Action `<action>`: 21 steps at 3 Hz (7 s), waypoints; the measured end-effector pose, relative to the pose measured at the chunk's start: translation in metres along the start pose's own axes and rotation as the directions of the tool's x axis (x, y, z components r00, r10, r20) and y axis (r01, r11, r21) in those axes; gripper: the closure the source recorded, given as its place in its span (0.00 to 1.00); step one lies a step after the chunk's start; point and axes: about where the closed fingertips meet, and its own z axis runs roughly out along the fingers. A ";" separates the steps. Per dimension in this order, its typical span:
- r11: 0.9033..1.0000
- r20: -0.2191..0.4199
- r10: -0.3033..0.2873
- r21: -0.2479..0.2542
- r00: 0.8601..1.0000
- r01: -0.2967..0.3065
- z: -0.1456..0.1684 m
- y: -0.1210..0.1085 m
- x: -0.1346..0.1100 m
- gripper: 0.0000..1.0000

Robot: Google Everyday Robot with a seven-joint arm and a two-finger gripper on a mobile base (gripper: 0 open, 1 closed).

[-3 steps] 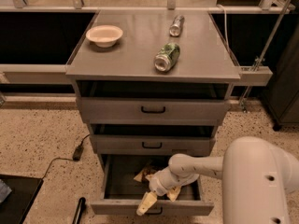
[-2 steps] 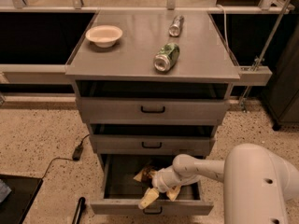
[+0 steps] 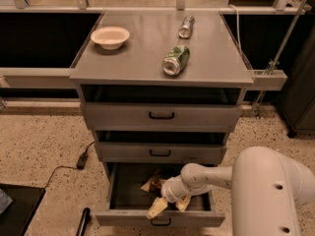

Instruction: Pick brown chip bag from bottom drawer and place on counter

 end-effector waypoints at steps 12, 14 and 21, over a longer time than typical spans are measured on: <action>0.911 0.059 0.262 0.315 0.963 -0.267 0.032 -0.145 0.108 0.00; 0.911 0.059 0.262 0.314 0.963 -0.267 0.032 -0.145 0.108 0.20; 0.924 0.307 -0.173 0.379 0.936 0.046 -0.175 -0.012 -0.003 1.00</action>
Offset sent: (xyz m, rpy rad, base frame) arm 0.0763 -0.1295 0.0272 -0.5485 -0.2605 -0.5876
